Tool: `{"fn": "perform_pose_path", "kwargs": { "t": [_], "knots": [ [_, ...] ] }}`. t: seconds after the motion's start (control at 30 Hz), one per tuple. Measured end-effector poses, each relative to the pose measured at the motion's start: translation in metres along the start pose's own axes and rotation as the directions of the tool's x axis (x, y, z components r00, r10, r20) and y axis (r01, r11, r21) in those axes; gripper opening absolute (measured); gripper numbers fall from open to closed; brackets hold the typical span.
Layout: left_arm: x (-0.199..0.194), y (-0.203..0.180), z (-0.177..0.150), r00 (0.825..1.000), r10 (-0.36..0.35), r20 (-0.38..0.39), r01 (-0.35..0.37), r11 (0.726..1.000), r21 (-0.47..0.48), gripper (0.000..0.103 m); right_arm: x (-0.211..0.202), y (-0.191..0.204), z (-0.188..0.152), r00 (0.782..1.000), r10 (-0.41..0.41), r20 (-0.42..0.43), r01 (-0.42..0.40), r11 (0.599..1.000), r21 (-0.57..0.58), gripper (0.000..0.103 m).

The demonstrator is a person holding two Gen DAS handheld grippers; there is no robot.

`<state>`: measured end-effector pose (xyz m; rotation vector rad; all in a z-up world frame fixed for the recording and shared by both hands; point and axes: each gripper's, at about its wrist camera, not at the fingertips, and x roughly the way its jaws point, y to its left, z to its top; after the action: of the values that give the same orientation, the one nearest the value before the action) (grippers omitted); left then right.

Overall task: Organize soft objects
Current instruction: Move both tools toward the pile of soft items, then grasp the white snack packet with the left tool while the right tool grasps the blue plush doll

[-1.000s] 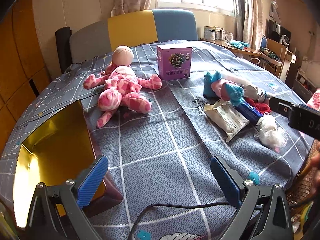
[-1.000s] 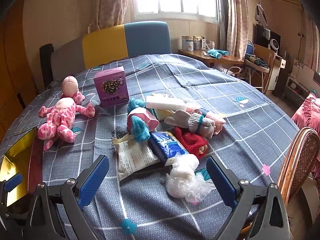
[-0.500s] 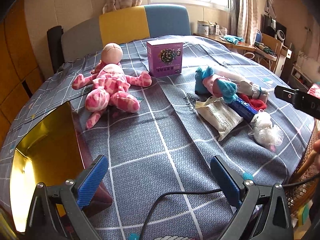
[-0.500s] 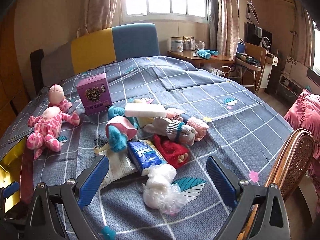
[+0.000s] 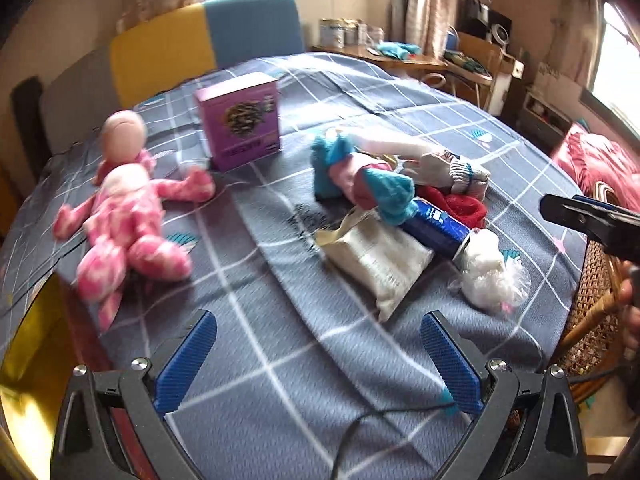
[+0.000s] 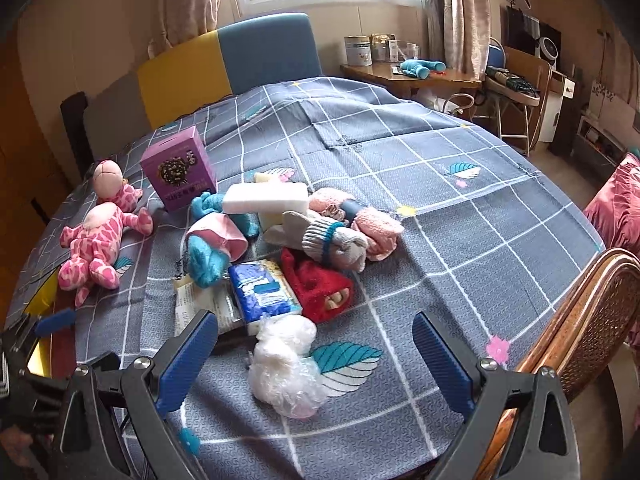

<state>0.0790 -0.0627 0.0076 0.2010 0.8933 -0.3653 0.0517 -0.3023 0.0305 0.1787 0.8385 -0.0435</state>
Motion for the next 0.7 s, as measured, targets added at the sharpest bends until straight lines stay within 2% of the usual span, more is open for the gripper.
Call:
{"fn": "perform_pose_path", "kwargs": {
  "t": [0.07, 0.17, 0.23, 0.3, 0.53, 0.7],
  "knots": [
    [0.011, -0.001, 0.01, 0.999, -0.029, -0.033, 0.028, 0.999, -0.02, 0.102, 0.002, -0.005, 0.001, 1.0, 0.003, -0.004, -0.003, 1.0, 0.007, 0.1],
    [0.031, 0.003, 0.023, 0.993, -0.092, -0.076, 0.084, 0.991, -0.1, 0.098, 0.006, -0.011, 0.0, 1.0, 0.003, -0.01, -0.003, 1.0, 0.02, 0.1],
    [0.044, -0.001, 0.031, 0.991, -0.09, -0.1, 0.078, 0.99, -0.117, 0.084, 0.008, -0.013, 0.001, 1.0, 0.027, -0.015, -0.026, 0.999, 0.036, 0.1],
    [0.057, -0.005, 0.037, 0.988, -0.091, -0.126, 0.075, 0.989, -0.128, 0.081, 0.008, -0.012, 0.002, 0.999, 0.037, -0.011, -0.037, 0.999, 0.033, 0.1],
    [0.099, -0.021, 0.056, 0.978, -0.086, -0.191, 0.043, 0.974, -0.22, 0.082, 0.008, -0.011, 0.001, 0.995, 0.1, -0.006, -0.1, 0.995, 0.027, 0.1],
    [0.122, -0.027, 0.061, 0.976, -0.038, -0.213, -0.018, 0.967, -0.255, 0.083, 0.009, -0.013, 0.001, 0.992, 0.127, -0.012, -0.126, 0.991, 0.038, 0.1]
  ]
}}
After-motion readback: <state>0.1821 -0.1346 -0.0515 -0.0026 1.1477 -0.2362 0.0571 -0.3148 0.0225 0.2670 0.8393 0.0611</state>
